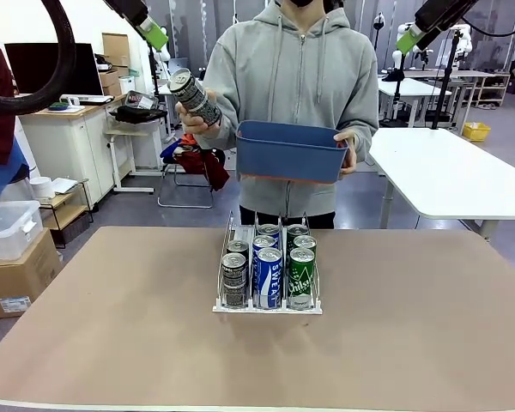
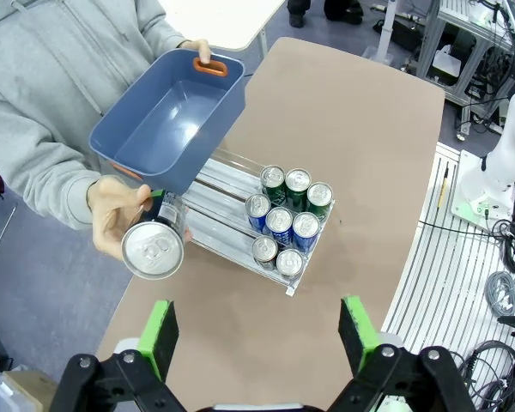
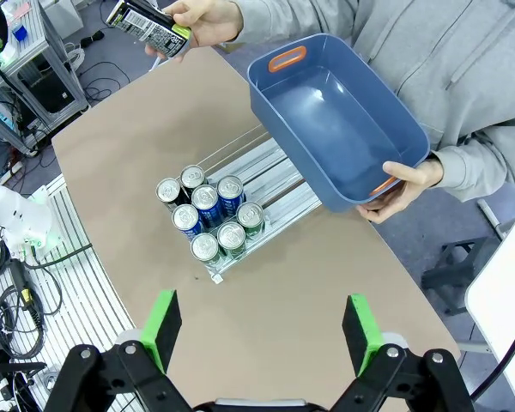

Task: Fill the beverage cans into the dispenser.
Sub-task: Pick up the Pepsi coke handed by the human.

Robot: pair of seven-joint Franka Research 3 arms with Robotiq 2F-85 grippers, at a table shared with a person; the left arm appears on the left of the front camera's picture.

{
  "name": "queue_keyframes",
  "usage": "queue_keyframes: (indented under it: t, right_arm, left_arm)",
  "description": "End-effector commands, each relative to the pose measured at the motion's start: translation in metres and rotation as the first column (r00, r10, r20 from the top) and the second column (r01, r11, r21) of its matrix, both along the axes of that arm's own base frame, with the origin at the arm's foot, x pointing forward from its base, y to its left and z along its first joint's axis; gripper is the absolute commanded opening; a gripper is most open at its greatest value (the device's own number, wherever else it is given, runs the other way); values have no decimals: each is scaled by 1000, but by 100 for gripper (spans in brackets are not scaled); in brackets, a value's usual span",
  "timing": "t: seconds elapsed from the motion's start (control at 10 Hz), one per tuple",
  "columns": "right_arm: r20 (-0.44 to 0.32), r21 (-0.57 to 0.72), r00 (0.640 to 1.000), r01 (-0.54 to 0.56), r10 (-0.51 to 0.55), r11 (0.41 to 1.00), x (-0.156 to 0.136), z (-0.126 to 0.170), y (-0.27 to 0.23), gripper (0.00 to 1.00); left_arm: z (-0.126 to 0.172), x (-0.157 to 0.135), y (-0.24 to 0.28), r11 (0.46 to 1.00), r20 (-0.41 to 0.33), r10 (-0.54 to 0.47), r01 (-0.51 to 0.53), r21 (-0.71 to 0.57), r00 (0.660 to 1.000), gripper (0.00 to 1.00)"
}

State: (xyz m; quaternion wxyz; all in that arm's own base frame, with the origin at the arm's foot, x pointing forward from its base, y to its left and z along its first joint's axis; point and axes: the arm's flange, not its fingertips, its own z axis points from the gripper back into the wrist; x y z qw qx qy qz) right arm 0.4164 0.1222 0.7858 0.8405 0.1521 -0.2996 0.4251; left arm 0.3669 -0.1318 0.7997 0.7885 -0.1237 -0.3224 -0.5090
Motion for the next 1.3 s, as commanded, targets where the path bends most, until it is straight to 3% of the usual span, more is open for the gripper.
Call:
queue_keyframes:
  t: [0.0,0.6,0.8,1.2]
  right_arm:
    - [-1,3,1000,-4,4,1000,-1,0,-1,100]
    - [-1,3,1000,-4,4,1000,-1,0,-1,100]
    - [-1,3,1000,-4,4,1000,-1,0,-1,100]
    - [-1,3,1000,-4,4,1000,-1,0,-1,100]
  left_arm:
    - [-11,13,-6,997,48,81,-82,8,996,100]
    - [-44,71,-12,993,137,80,-92,78,987,100]
    - [-38,68,-14,992,102,89,-97,77,991,100]
    - [-39,72,-17,992,111,92,-100,71,990,100]
